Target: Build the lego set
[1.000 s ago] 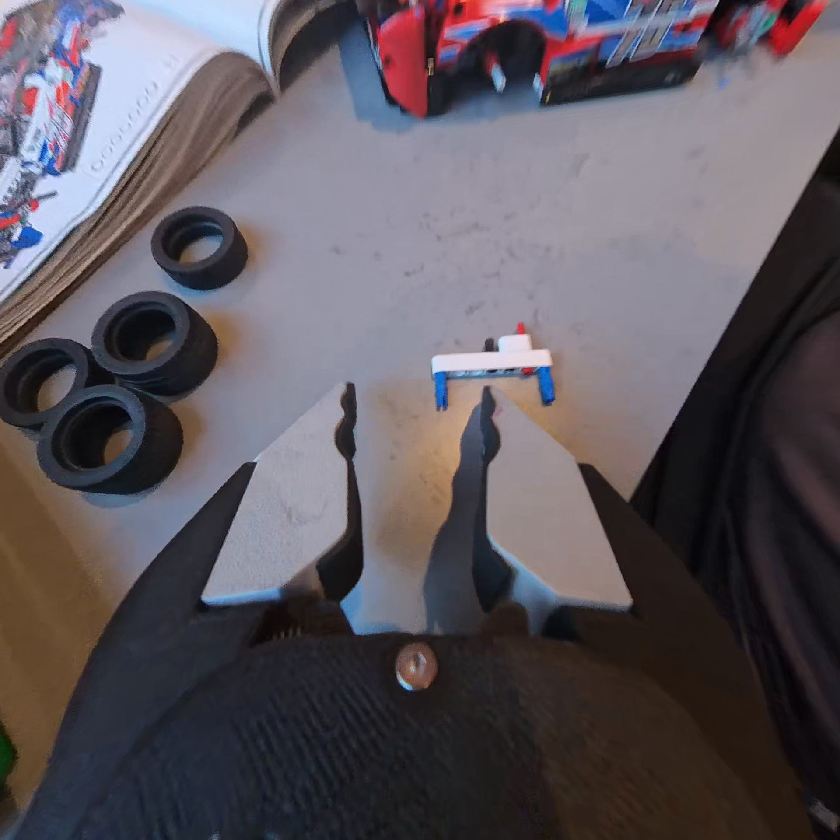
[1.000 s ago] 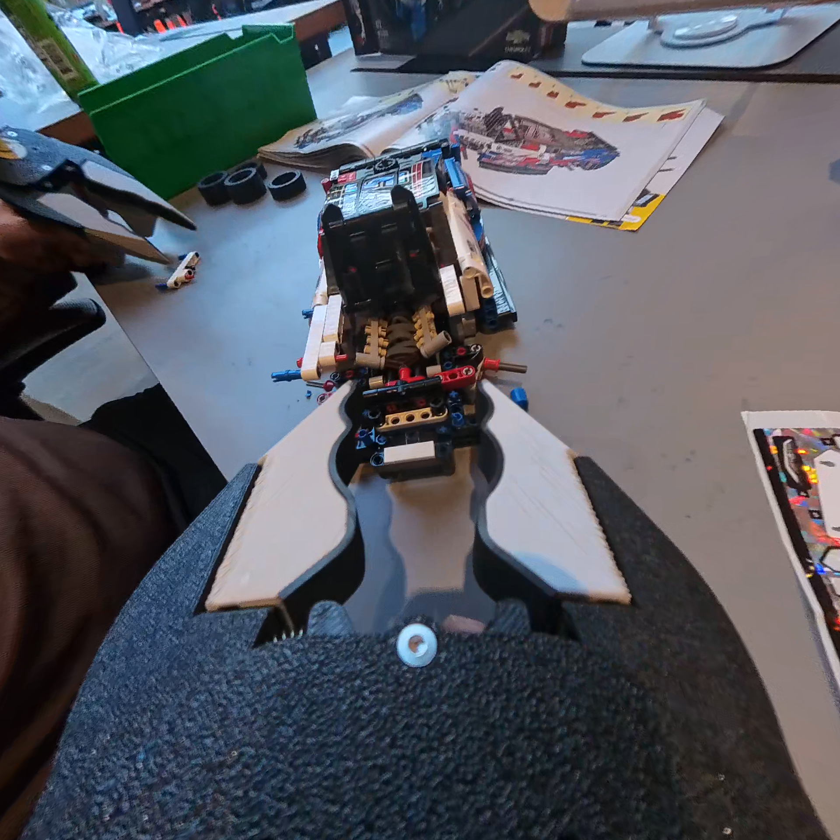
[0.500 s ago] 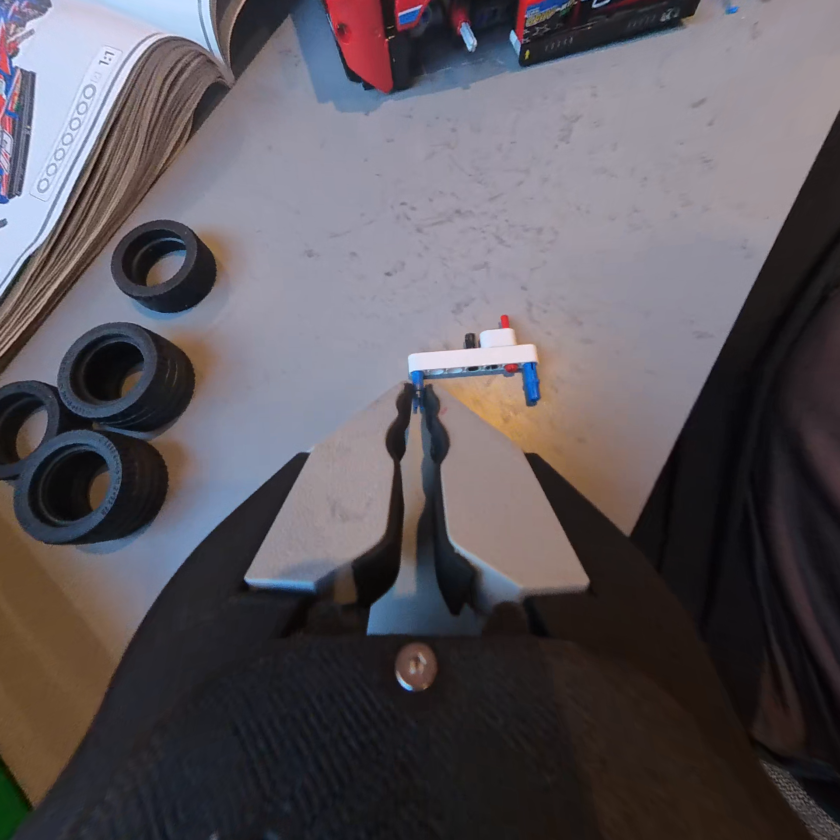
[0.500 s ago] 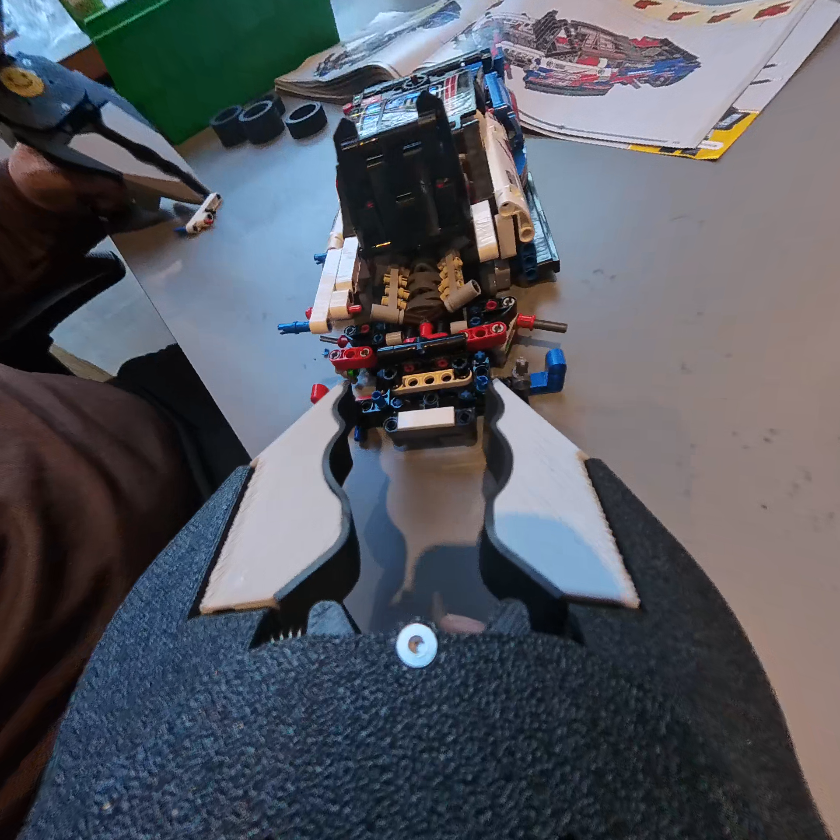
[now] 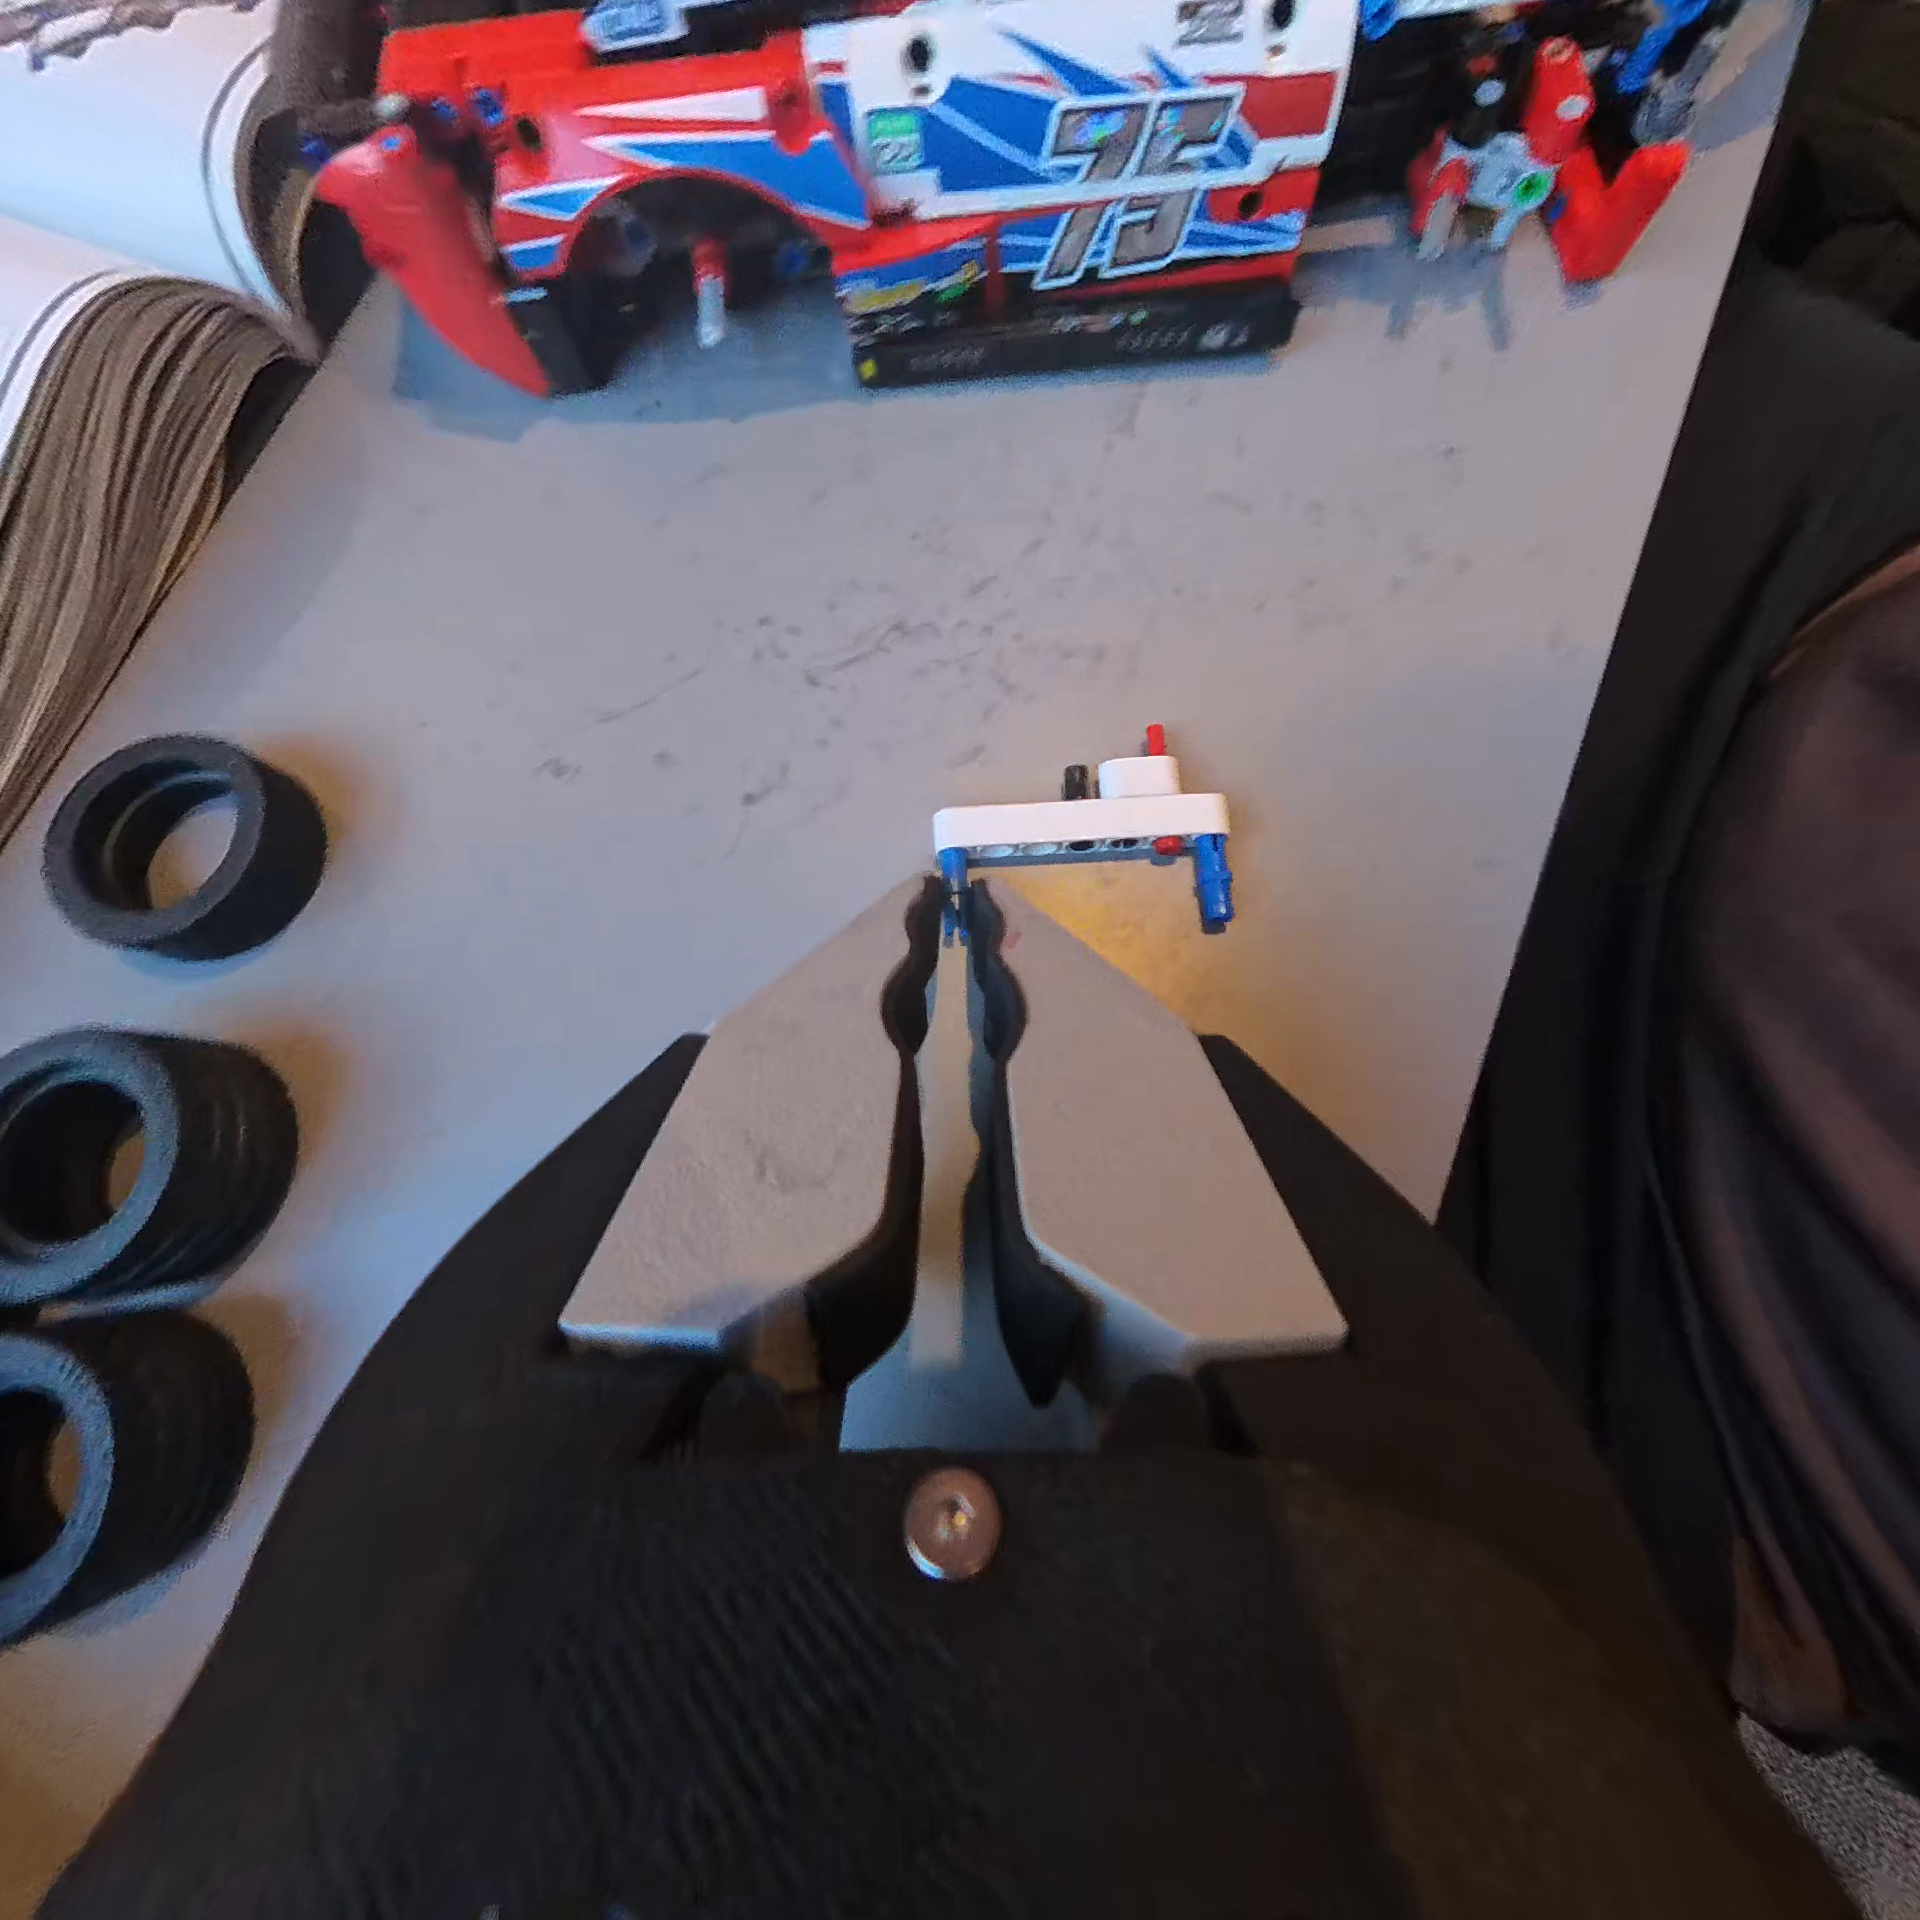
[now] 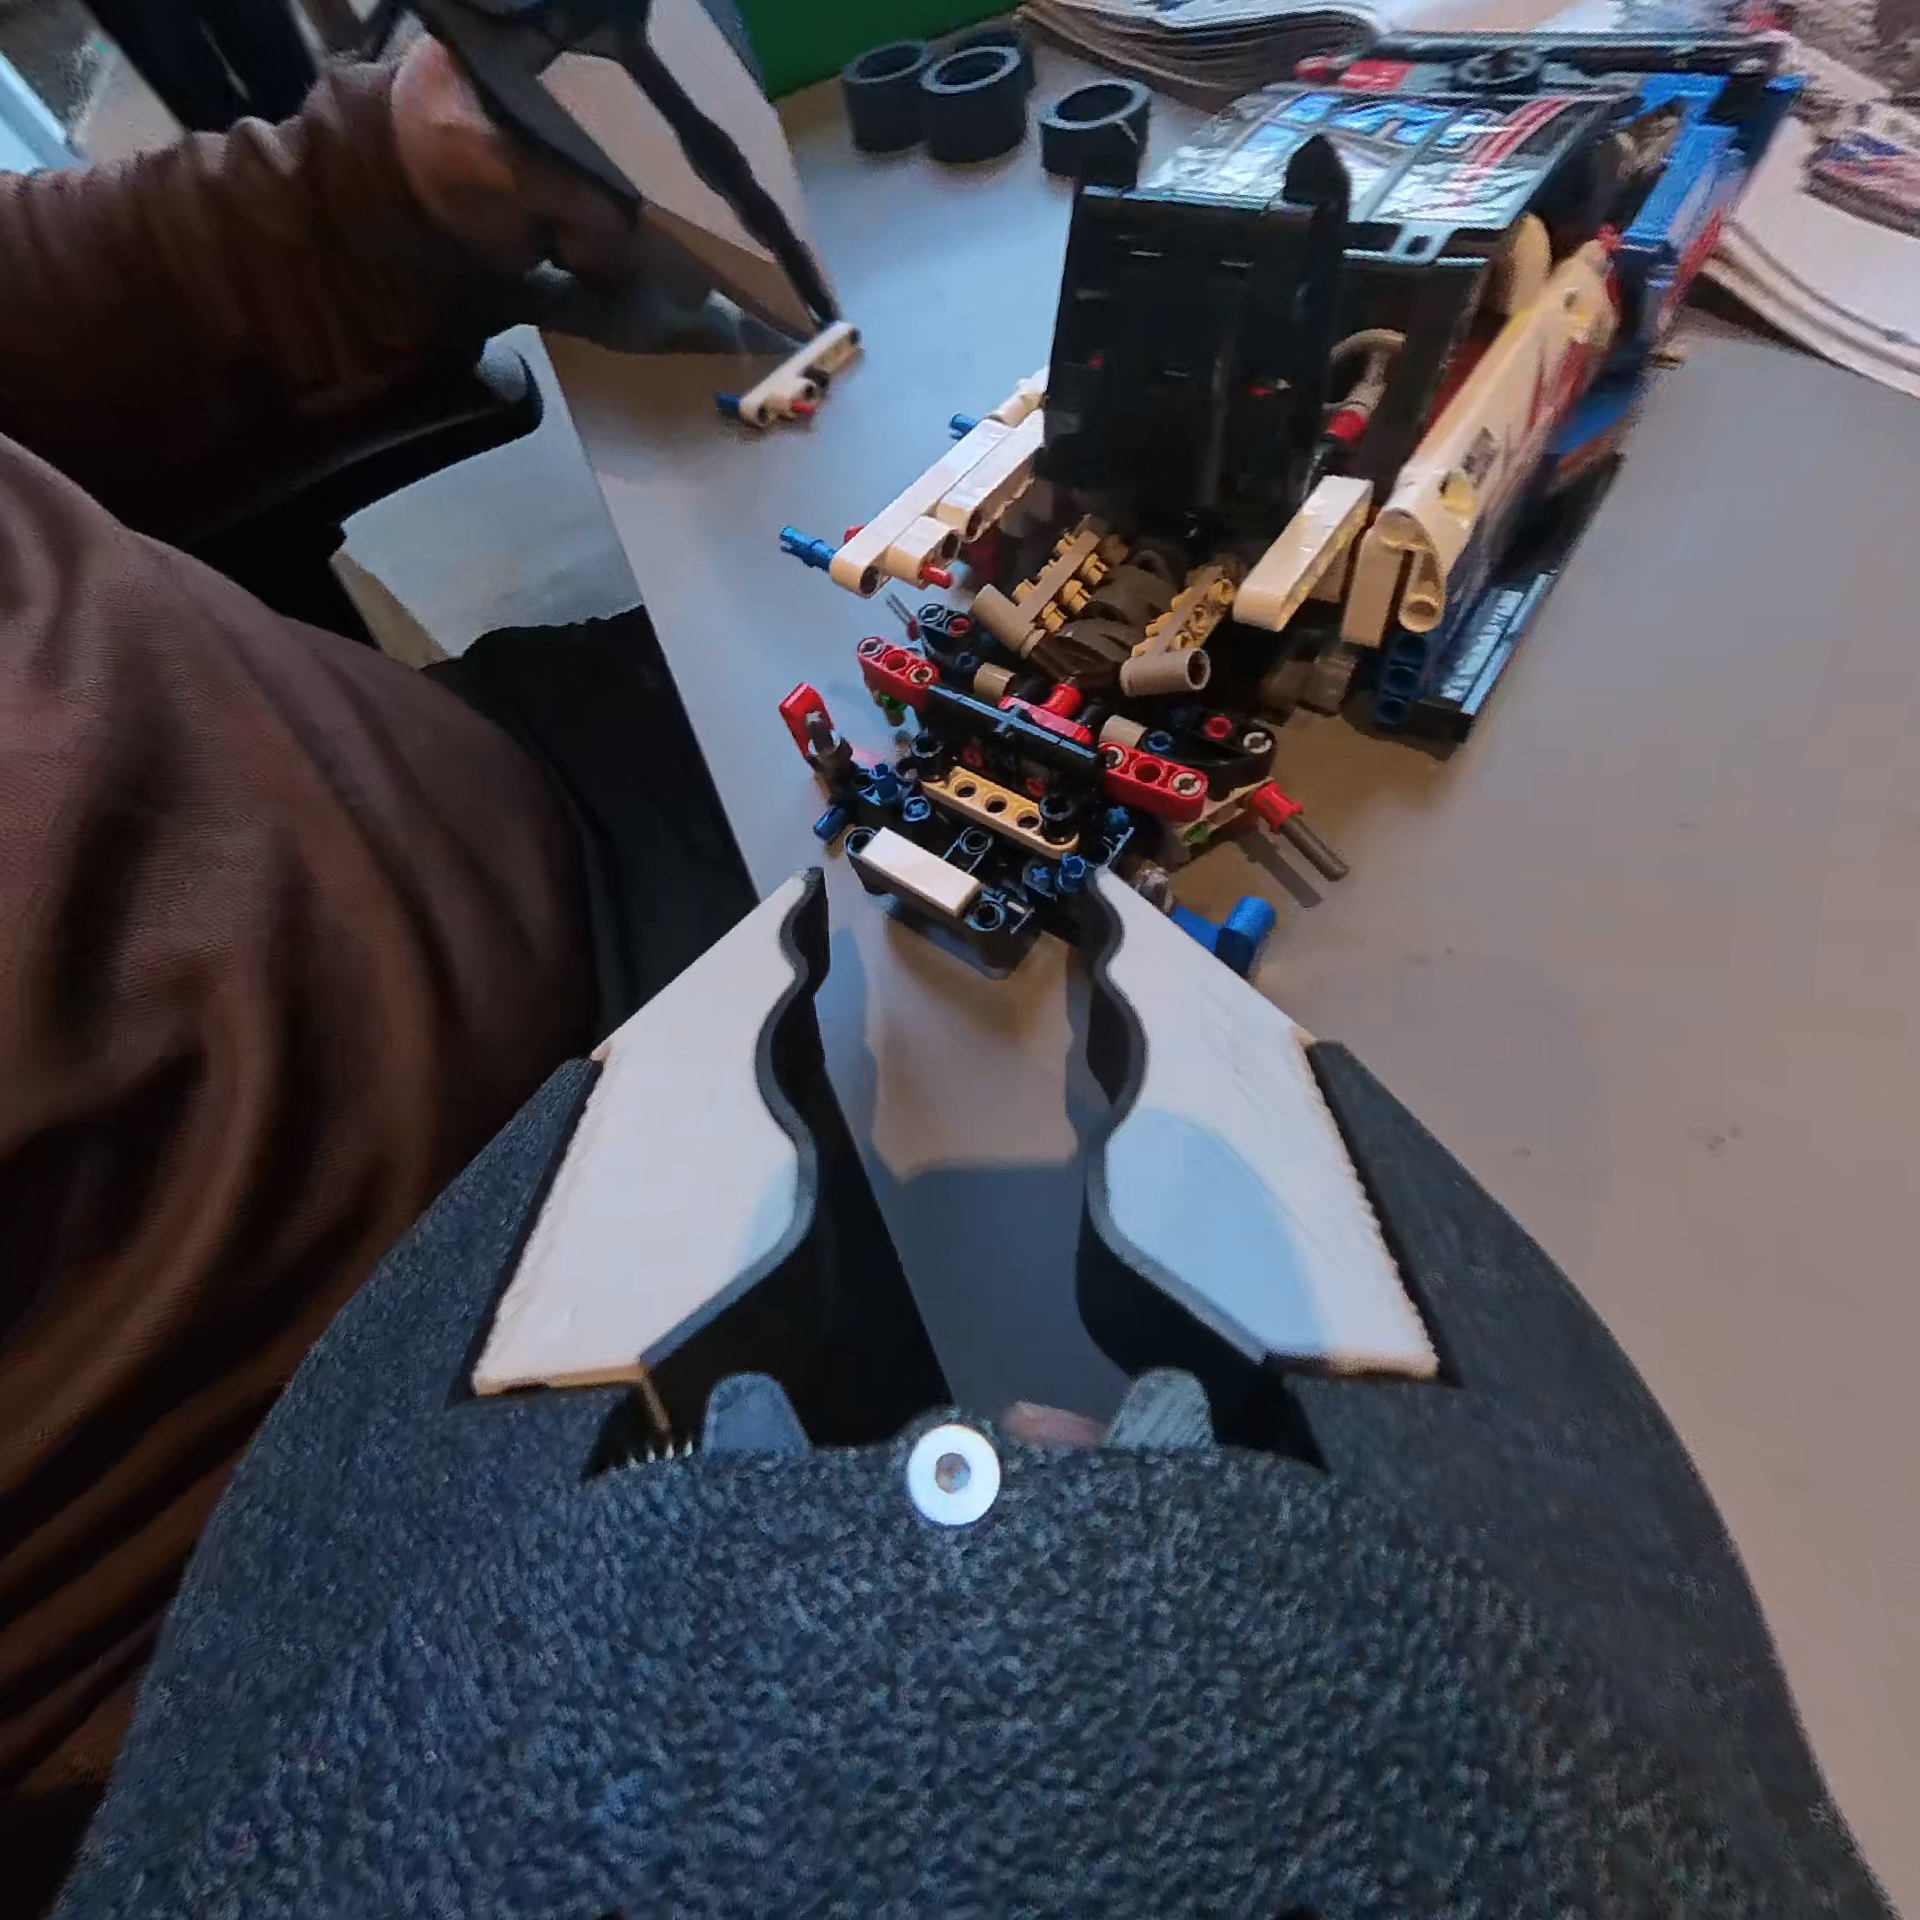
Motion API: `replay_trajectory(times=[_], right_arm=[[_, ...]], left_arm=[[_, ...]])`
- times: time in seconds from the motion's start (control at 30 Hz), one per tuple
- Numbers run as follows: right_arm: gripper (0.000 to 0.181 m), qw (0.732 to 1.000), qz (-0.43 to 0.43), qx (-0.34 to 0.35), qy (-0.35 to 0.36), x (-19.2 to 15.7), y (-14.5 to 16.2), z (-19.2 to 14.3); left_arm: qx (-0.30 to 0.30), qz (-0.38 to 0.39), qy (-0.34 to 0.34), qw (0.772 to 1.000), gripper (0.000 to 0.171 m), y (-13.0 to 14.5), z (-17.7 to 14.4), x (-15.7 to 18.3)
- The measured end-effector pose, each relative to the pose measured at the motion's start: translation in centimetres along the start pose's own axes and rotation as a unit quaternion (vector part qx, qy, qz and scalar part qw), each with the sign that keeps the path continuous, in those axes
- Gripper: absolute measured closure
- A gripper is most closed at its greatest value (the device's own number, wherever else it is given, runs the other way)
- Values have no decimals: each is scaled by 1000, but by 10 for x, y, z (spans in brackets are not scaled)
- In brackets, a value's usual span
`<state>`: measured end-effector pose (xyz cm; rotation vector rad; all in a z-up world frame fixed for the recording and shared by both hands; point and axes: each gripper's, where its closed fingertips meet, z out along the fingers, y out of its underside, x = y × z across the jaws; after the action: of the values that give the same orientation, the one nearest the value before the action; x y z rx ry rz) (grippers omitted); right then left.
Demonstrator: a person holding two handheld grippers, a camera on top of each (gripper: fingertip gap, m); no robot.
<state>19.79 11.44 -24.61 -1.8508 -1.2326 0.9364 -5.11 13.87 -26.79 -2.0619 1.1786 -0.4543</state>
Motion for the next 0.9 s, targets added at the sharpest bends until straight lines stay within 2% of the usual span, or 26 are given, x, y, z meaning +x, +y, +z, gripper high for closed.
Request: replay_trajectory(times=[0.37,0.5,0.77,0.9], right_arm=[[134,997,-42,-20,-65,-52,-14,50],[133,995,-59,-21,-76,-65,-18,64],[137,995,-56,31,-83,-65,-35,51],[137,997,-49,39,-49,-47,-36,45]], left_arm=[[4,41,62,997,170,-19,18,23],[27,54,73,996,170,-26,15,29],[127,3,93,988,170,-48,-7,20],[127,-4,85,988,170,-49,-6,16]])
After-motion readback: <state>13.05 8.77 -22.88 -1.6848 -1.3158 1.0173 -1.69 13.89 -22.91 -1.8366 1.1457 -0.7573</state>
